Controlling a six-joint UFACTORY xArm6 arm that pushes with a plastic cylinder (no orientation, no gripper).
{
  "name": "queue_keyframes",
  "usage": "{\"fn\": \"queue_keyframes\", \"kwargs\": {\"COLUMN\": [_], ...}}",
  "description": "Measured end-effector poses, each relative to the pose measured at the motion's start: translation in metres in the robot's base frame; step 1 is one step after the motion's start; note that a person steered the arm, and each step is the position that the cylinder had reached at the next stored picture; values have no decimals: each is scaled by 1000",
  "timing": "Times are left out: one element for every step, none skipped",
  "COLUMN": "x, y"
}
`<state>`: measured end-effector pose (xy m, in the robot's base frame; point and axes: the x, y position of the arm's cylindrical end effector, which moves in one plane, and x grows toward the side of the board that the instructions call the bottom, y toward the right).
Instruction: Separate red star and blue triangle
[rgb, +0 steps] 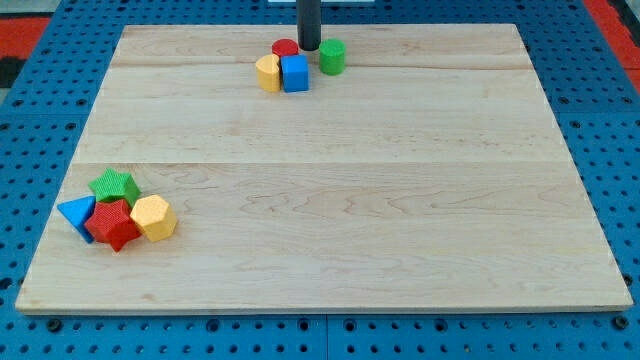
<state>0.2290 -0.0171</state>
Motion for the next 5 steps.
{"fn": "queue_keyframes", "kwargs": {"x": [0,-4,-10,-10,-9], "y": [0,18,25,24,-11]}}
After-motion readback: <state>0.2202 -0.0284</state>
